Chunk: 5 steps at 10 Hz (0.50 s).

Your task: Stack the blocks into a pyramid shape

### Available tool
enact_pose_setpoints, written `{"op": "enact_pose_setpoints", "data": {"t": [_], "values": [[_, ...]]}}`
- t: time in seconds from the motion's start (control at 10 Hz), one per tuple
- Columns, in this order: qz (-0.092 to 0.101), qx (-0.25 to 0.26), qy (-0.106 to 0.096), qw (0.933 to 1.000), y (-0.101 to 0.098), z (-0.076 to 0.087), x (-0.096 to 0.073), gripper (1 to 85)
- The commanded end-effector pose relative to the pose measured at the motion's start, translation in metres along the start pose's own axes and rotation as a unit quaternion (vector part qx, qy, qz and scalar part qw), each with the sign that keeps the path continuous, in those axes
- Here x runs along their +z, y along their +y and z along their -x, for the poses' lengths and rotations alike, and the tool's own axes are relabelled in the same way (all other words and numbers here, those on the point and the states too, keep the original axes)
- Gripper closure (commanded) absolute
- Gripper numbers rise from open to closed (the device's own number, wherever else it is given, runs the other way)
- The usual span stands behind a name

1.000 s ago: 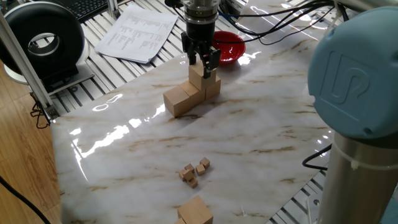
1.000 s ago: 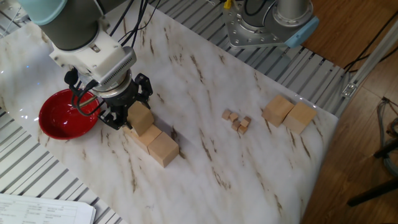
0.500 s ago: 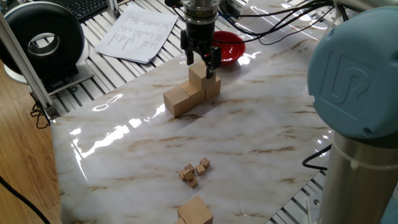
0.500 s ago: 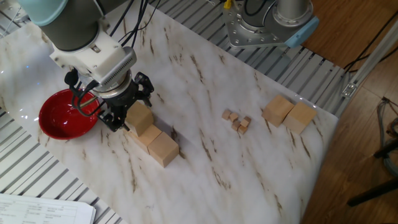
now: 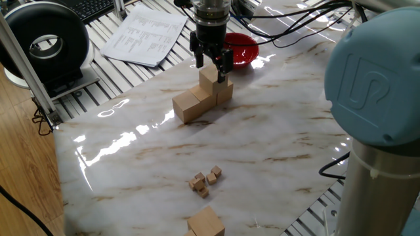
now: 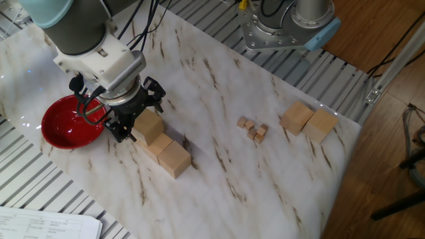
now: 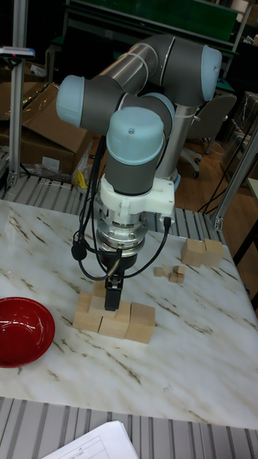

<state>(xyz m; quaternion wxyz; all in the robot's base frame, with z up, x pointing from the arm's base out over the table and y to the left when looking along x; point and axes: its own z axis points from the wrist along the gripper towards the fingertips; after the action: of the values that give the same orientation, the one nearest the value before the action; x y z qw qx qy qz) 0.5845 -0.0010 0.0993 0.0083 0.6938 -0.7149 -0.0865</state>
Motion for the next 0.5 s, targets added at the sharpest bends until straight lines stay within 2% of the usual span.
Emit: {"op": "enact_pose_setpoints", "data": {"t": [0.0,0.2,0.3,0.4], "values": [[-0.006,0.017,-0.004,0.9998,0.001,0.003,-0.011,0.7],[-0.020,0.048,0.025,0.9983,0.004,-0.008,-0.031,0.7],[-0.025,0.090,0.032,0.9951,0.009,-0.011,-0.042,0.7],[-0.029,0.157,0.035,0.9865,0.017,-0.011,-0.053,0.7]]}}
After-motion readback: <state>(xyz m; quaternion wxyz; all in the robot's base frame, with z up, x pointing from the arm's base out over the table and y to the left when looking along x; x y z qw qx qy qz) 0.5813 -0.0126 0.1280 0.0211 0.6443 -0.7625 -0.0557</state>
